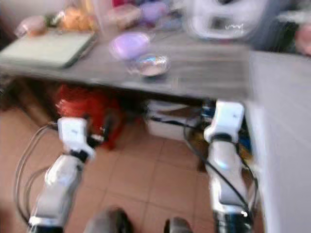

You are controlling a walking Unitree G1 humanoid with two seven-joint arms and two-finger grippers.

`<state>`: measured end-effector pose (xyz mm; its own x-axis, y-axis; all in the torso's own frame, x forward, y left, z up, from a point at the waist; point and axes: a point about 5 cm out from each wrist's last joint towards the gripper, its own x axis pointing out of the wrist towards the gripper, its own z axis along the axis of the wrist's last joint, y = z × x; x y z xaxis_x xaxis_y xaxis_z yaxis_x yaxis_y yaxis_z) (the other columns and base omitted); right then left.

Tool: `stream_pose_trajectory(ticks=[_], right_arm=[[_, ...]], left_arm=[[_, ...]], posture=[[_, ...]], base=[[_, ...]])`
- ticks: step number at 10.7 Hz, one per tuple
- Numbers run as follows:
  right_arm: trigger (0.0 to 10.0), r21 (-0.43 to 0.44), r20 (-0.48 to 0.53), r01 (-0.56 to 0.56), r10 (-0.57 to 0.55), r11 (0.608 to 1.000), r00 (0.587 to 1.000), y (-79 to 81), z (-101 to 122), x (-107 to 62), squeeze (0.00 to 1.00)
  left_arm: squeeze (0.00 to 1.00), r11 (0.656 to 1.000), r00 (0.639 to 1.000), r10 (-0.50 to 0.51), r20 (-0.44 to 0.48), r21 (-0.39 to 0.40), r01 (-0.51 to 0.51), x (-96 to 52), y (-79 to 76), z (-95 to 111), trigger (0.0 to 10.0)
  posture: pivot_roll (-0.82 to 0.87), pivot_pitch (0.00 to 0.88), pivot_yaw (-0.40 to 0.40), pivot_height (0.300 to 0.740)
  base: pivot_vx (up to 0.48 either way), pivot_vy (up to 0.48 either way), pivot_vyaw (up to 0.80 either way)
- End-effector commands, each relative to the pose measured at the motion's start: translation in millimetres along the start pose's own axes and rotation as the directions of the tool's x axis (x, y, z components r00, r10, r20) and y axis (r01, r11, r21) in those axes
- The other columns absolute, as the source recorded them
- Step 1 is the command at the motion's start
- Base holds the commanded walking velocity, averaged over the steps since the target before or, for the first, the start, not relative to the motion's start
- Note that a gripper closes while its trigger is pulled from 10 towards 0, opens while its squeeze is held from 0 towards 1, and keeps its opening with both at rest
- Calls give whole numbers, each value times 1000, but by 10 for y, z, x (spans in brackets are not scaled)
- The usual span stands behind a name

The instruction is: Setting the table

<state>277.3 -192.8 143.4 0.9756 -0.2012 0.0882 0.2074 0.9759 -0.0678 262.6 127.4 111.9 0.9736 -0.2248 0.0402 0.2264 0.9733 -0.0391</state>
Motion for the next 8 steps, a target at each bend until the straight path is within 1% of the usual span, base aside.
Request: stream_pose_trajectory(ticks=[1,3,4,5,6,7,8], right_arm=[[10000,11,7,-12,12,1000,1000,44,13,2,0],[10000,1,14,-59,59,998,998,128,-8,46,0],[10000,1,12,-69,69,998,998,169,-39,79,0],[10000,-2,18,-77,77,997,997,202,-60,99,0],[10000,-3,18,-74,74,997,997,201,-90,99,0],[10000,-4,16,-73,73,997,997,191,-120,88,0],[10000,-13,8,-74,74,997,997,168,-190,44,0]], left_arm=[[0,1000,1000,15,2,27,-15,2,41,14,10000],[0,999,1000,12,2,53,-12,19,21,-71,10000],[0,997,1000,-6,7,71,5,47,-6,-108,10000],[0,998,1000,-8,2,69,8,71,9,-147,10000],[0,997,1000,-4,7,72,4,77,39,-164,10000],[0,997,1000,-16,16,76,14,79,49,-160,10000],[0,997,999,-22,26,81,20,78,83,-156,10000]], posture=[[-80,78,25,740],[-58,48,1,740],[-51,29,-1,740],[-49,12,3,740],[-47,0,8,740],[-47,0,12,740],[-49,0,19,740]], base=[[0,0,-444],[0,0,0],[0,0,0],[0,0,0],[0,0,0],[0,-277,0],[0,-469,0]])
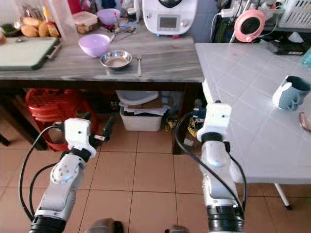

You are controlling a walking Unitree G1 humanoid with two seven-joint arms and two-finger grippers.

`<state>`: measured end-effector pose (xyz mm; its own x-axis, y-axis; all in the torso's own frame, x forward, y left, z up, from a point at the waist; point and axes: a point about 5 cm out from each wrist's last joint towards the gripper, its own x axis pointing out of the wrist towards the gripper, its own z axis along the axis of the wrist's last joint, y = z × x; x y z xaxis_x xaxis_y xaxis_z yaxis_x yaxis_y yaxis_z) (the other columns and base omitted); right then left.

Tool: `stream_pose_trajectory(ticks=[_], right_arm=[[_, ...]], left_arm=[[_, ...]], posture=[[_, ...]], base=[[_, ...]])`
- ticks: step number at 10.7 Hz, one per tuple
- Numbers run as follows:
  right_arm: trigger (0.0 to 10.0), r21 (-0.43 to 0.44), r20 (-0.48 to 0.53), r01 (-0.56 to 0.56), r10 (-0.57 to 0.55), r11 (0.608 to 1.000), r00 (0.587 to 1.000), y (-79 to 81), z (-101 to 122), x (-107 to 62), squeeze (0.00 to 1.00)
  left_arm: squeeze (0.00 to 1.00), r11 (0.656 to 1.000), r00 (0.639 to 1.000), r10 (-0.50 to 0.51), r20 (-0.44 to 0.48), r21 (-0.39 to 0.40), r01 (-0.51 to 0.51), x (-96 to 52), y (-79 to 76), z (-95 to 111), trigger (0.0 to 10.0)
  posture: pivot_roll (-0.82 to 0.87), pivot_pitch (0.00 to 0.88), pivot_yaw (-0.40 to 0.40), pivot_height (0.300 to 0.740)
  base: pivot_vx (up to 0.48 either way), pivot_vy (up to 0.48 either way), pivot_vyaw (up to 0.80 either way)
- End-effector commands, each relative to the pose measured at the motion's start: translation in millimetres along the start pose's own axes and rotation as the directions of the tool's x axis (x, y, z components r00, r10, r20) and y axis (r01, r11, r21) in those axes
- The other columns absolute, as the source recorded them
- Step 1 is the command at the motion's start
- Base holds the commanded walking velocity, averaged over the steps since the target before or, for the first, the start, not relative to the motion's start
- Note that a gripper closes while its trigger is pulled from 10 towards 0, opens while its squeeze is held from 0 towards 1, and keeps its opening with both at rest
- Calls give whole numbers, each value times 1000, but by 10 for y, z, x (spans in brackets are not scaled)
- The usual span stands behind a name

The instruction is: Setting the table

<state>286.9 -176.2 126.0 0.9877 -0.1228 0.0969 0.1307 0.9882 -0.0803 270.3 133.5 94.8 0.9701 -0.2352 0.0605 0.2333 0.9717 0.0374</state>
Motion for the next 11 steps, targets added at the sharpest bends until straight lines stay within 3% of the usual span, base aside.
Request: stream_pose_trajectory(ticks=[1,6,11], right_arm=[[10000,-12,-12,6,-7,1000,1000,-45,-51,-30,0],[10000,-16,-26,-78,78,997,997,26,-109,-130,0],[10000,-31,-15,-87,87,996,996,61,-86,-125,0]], left_arm=[[0,1000,1000,-7,9,8,7,14,15,15,10000],[0,1000,1000,-9,-25,8,9,-153,-1,-28,10000],[0,1000,999,-28,-31,6,28,-140,-11,6,10000]], posture=[[-49,0,21,740],[-34,91,40,740],[-39,109,56,740]], base=[[0,-472,0],[0,-472,0],[0,-472,0]])
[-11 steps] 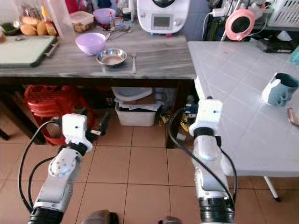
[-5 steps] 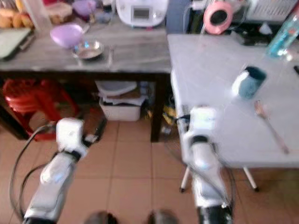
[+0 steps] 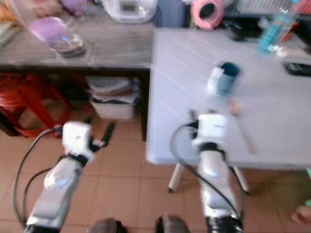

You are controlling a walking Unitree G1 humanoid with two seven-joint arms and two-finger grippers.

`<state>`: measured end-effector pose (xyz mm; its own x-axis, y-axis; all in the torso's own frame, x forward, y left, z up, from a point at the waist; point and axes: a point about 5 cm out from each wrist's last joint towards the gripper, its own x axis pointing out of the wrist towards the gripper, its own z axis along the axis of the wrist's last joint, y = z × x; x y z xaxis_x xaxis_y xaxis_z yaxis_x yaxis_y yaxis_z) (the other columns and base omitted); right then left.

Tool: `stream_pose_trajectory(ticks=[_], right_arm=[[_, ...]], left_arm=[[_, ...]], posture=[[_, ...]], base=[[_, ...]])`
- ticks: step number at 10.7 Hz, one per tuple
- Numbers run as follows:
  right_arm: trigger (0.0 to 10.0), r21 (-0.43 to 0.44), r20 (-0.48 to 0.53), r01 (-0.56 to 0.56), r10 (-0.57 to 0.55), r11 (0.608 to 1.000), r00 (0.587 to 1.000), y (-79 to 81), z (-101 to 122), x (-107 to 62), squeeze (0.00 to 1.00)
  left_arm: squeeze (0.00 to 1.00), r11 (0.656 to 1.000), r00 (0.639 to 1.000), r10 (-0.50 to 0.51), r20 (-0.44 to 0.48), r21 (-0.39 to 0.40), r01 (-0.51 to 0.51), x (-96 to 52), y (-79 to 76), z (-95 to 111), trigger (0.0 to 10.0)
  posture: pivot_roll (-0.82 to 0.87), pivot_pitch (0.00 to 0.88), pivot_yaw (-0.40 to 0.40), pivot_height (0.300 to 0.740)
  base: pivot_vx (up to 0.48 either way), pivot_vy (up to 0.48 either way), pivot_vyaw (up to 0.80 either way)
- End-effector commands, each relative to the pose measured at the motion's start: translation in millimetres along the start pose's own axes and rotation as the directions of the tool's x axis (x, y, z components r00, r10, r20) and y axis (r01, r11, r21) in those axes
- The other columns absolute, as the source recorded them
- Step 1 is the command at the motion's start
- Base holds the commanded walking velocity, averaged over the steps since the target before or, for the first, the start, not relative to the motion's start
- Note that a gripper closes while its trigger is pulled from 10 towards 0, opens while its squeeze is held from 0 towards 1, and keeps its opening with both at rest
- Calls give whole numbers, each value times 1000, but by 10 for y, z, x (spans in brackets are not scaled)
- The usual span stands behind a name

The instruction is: Setting the table

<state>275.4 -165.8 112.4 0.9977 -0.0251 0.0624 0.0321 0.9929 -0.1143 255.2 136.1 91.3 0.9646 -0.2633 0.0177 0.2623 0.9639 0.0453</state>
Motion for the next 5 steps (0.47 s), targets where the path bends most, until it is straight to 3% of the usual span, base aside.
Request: stream_pose_trajectory(ticks=[1,2,3,4,5], right_arm=[[10000,-10,16,8,-8,1000,1000,-43,43,31,0],[10000,-13,28,2,-1,1000,1000,-31,80,77,0],[10000,-9,39,-7,7,1000,999,-14,107,100,12],[10000,-6,49,-15,15,1000,999,-4,127,106,1000],[10000,-20,51,-21,22,1000,998,6,138,121,702]], left_arm=[[0,1000,1000,4,11,-5,-4,10,-13,29,10000],[0,1000,1000,3,18,-10,-3,24,-23,49,10000],[0,1000,1000,4,25,-8,-4,30,-16,68,10000],[0,1000,1000,2,27,-5,-2,28,-17,72,10000],[0,1000,1000,2,24,-6,-2,33,-16,69,10000]], posture=[[-36,101,49,740],[-32,99,44,740],[-31,98,43,740],[-32,100,42,740],[-32,100,42,740]], base=[[0,-472,0],[0,-450,0],[304,-368,0],[364,-307,0],[390,-277,0]])
